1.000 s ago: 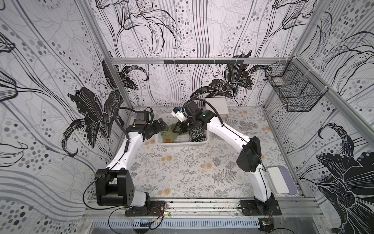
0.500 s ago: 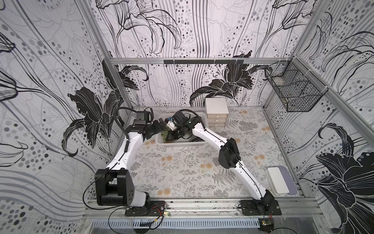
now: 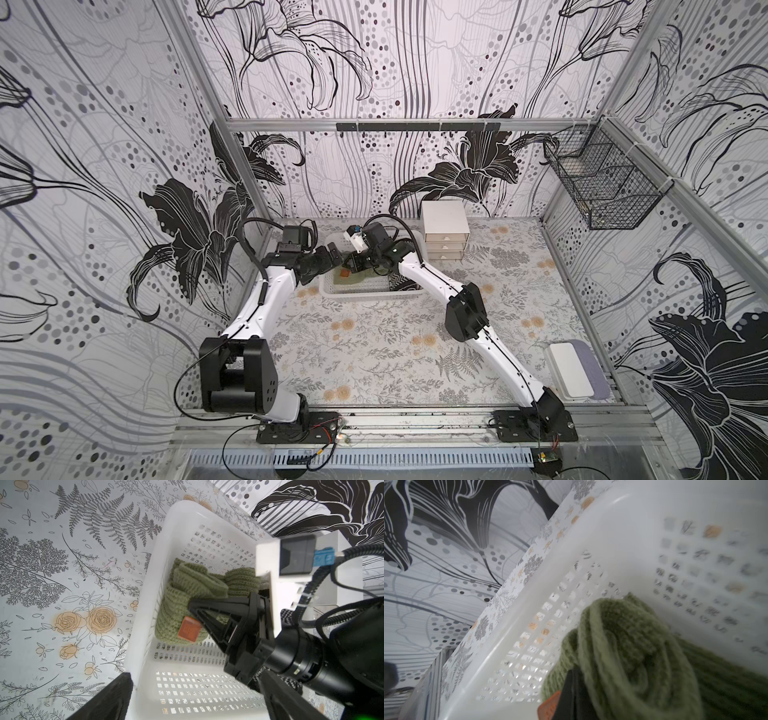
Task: Roll up the scarf and place it into the basket
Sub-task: Place the scarf in the basket, then reset both arms
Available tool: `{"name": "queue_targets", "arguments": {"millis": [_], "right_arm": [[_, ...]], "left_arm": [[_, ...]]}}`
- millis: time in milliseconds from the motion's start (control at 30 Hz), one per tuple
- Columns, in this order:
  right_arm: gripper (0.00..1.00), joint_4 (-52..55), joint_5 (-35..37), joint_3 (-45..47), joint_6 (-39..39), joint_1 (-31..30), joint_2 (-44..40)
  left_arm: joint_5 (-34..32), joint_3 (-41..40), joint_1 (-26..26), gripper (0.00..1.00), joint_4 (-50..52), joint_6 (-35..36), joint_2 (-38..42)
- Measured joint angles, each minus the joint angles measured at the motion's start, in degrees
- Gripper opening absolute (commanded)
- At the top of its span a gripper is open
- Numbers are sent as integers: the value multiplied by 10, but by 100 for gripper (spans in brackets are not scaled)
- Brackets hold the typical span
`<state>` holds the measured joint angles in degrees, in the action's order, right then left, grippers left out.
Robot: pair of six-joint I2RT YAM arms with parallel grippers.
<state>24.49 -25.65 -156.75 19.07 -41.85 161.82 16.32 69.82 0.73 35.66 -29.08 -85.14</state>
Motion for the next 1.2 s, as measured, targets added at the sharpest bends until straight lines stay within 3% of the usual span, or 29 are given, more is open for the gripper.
{"name": "queue_targets", "arguments": {"millis": [267, 500, 600, 700, 733, 867, 1000, 1200], "right_arm": [[0, -102, -21, 4, 24, 38, 13], [0, -169, -60, 119, 17, 61, -51], [1, -164, -68, 182, -4, 64, -113], [4, -185, -69, 317, -23, 66, -230], [8, -193, -67, 362, -26, 66, -273], [63, -198, -45, 497, -45, 79, -431], [100, -174, 5, 644, -70, 113, -597], [100, -53, 127, 820, -103, 150, -830]], "left_arm": [[0, 0, 0, 99, 0, 0, -9], [-11, 1, 1, 99, -2, 2, -9], [-20, 7, 7, 99, -5, 3, -9], [-29, 8, 15, 99, -13, 4, -7], [-32, 8, 17, 99, -15, 4, -6], [-82, 7, 24, 99, -16, -4, 3], [-163, -26, 42, 99, -35, -24, 23], [-298, -177, 64, 99, -126, -35, 64]]}}
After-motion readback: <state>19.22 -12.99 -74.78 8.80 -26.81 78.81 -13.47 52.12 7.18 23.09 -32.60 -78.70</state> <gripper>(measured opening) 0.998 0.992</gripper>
